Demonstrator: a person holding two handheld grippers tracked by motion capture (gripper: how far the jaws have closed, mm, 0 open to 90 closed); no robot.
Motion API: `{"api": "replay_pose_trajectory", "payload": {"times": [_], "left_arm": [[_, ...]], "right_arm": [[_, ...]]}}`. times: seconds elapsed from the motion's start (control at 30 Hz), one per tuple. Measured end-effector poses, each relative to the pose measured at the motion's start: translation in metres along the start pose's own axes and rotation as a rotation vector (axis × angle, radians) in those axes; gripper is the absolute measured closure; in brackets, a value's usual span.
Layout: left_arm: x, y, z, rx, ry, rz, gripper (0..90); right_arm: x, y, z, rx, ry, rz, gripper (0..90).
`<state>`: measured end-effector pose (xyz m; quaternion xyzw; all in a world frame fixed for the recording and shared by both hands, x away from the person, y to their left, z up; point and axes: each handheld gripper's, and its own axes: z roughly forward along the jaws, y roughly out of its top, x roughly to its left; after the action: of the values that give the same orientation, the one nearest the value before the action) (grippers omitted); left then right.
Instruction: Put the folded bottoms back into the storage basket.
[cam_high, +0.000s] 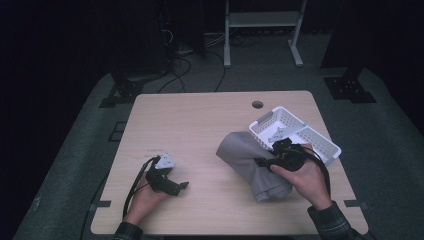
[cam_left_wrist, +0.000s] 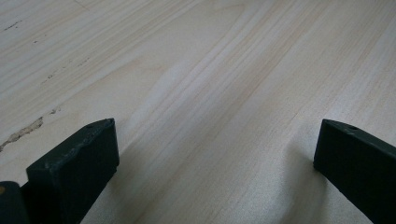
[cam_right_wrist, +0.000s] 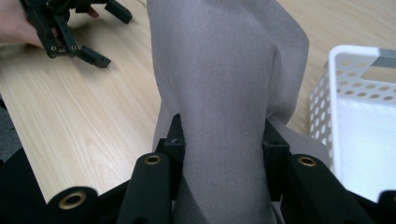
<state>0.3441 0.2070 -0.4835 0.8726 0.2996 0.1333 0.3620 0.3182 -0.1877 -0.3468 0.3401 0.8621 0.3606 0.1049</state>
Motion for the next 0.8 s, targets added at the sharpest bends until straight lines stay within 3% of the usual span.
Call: {"api": "replay_pose_trajectory", "payload": {"times": [0.8], "left_arm": [[0.0,0.0,0.001,-0.007,0.003,-0.002,0.0]], "right_arm": [[-0.03,0.018,-0.03,-0.037,-0.087,0.011,63.5]]}}
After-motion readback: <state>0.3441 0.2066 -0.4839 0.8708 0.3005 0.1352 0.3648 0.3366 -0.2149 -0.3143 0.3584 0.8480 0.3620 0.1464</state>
